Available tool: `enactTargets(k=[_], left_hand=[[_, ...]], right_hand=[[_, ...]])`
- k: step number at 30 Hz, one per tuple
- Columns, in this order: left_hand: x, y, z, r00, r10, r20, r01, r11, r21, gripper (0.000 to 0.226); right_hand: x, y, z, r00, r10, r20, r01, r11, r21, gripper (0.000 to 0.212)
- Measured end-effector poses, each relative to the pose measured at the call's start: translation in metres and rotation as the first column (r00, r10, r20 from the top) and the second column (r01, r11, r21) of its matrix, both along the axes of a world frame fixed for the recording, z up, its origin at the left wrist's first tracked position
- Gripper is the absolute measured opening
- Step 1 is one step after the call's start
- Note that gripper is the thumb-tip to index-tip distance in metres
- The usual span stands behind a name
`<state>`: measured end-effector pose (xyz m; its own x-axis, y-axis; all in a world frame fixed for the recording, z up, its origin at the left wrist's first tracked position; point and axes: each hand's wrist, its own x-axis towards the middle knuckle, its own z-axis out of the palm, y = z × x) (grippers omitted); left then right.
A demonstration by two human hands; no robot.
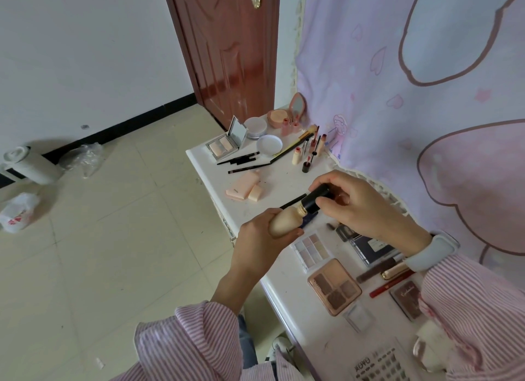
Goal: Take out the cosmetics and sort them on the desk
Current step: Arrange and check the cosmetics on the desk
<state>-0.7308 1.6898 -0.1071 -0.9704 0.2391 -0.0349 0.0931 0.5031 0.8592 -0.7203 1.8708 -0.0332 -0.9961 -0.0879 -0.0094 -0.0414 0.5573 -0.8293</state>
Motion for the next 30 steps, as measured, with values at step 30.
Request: enactTargets(k=[30], left_hand=[[0.002, -0.003, 0.003, 1.000, 0.010, -0.009, -0.010, 1.000, -0.005, 0.041]], right_hand=[[-0.003, 0.011, 0.019, 0.997, 0.051, 0.051, -0.044, 0.990, -0.135, 0.031]])
